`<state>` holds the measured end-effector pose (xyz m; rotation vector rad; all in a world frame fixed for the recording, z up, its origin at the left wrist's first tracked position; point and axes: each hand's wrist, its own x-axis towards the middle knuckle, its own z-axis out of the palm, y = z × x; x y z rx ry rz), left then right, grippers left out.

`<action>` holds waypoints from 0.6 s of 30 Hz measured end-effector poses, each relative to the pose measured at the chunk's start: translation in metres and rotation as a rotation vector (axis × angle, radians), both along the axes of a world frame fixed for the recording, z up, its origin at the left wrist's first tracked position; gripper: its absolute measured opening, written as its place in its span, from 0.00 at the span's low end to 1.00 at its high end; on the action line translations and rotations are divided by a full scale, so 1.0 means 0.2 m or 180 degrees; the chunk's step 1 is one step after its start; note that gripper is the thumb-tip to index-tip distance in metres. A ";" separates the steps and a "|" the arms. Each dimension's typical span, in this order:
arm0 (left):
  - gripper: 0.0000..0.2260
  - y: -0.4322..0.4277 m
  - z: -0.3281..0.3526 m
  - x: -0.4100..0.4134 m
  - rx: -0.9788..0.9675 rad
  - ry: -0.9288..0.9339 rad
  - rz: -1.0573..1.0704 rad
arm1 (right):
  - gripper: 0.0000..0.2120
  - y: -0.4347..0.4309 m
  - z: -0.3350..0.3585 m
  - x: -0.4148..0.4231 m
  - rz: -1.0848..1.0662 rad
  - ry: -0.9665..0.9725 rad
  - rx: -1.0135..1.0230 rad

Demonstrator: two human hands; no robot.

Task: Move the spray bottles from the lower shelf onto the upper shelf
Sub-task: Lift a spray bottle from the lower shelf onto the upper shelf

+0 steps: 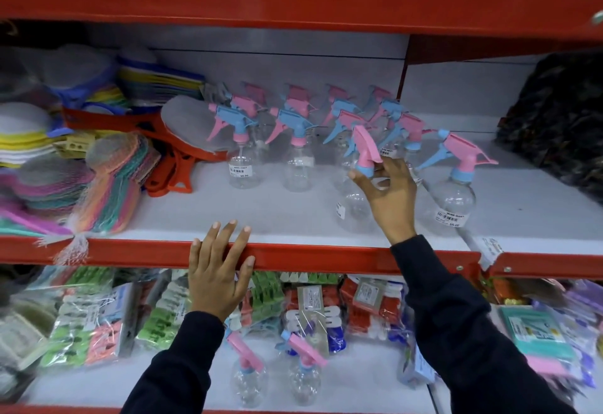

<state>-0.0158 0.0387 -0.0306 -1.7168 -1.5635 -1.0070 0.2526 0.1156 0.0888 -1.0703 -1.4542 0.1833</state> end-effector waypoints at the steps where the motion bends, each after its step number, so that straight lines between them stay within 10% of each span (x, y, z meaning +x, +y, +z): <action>1: 0.19 0.00 0.00 0.00 0.0021 0.0004 0.0003 | 0.15 0.00 -0.01 0.00 -0.0041 -0.0024 0.0042; 18: 0.20 0.00 -0.01 -0.01 -0.0105 -0.0002 0.0016 | 0.15 -0.14 0.03 0.04 0.0328 0.0139 -0.0564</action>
